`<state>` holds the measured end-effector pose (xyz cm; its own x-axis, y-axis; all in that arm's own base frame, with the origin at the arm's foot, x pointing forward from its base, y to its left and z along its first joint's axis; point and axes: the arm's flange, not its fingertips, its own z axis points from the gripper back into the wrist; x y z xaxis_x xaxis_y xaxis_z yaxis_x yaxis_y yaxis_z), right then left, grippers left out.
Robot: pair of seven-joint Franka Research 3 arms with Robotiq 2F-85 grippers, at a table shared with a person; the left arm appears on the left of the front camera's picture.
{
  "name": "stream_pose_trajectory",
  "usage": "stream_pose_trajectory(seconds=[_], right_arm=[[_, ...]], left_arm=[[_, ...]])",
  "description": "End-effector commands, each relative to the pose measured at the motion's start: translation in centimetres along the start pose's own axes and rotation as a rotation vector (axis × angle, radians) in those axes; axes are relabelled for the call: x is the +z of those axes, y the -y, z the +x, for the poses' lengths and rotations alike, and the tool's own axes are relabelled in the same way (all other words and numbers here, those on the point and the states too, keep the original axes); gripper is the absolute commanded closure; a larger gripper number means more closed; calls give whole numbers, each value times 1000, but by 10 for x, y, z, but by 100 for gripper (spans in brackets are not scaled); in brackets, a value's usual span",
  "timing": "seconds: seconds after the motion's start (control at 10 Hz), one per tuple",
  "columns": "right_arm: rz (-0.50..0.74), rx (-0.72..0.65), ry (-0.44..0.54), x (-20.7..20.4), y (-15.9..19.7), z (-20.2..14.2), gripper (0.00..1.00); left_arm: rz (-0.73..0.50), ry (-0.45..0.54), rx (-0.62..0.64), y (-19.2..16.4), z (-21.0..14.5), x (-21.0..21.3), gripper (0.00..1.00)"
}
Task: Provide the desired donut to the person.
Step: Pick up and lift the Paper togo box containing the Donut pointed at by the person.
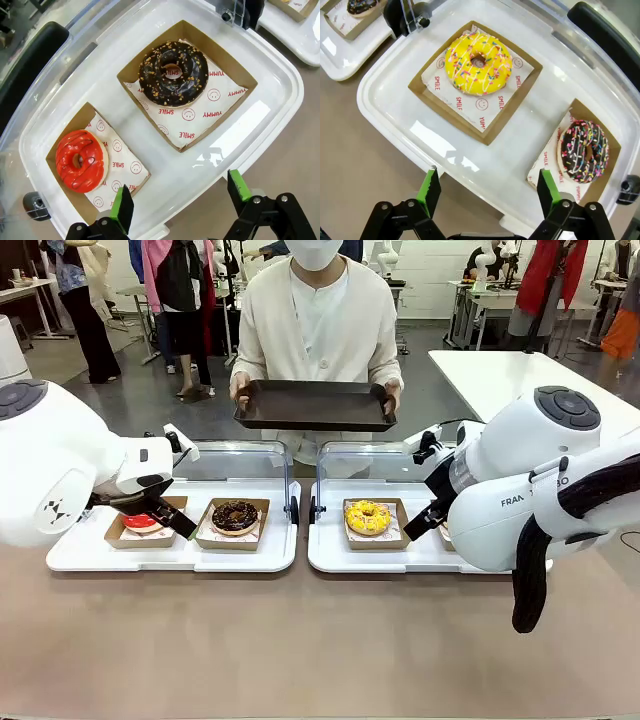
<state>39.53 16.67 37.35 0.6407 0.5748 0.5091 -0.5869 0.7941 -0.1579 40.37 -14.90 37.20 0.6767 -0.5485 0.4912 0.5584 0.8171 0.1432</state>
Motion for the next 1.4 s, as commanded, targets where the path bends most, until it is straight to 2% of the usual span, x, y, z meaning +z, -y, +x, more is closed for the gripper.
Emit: stream_pose_trajectory(seconds=[0.0, 1.2, 1.3], right_arm=[[0, 0, 0, 0, 0, 0, 0], [0, 0, 0, 0, 0, 0, 0], [26, -10, -85, 21, 3, 18, 0]], left_arm=[[0, 0, 0, 0, 0, 0, 0], [0, 0, 0, 0, 0, 0, 0], [33, -30, -14, -6, 13, 26, 0]])
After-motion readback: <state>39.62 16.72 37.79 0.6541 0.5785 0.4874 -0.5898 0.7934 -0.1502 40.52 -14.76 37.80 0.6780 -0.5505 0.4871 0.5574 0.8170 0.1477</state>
